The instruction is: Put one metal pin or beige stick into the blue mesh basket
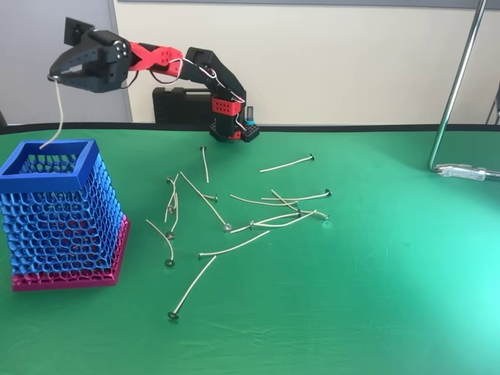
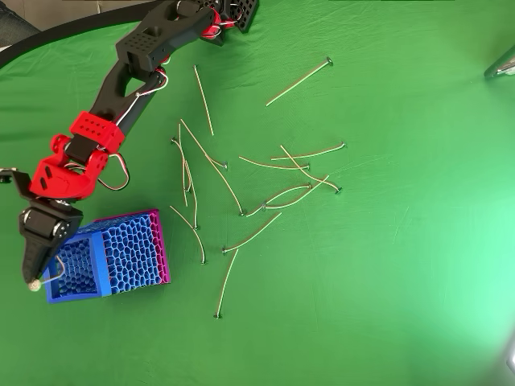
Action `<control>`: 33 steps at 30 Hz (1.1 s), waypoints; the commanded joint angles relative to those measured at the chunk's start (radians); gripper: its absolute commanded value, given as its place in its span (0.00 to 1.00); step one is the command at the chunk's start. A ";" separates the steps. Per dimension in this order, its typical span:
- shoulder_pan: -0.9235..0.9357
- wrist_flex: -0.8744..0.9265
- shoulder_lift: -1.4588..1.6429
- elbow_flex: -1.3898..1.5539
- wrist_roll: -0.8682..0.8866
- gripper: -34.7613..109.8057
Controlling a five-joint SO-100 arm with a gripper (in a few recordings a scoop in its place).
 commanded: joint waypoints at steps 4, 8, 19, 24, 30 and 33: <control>0.008 -0.046 0.018 0.066 0.040 0.24; 0.026 -0.123 0.054 0.196 0.049 0.24; 0.078 -0.258 0.078 0.322 0.078 0.36; 0.080 -0.258 0.081 0.318 0.078 0.41; 0.075 -0.219 0.089 0.311 0.080 0.42; 0.075 -0.213 0.091 0.302 0.028 0.42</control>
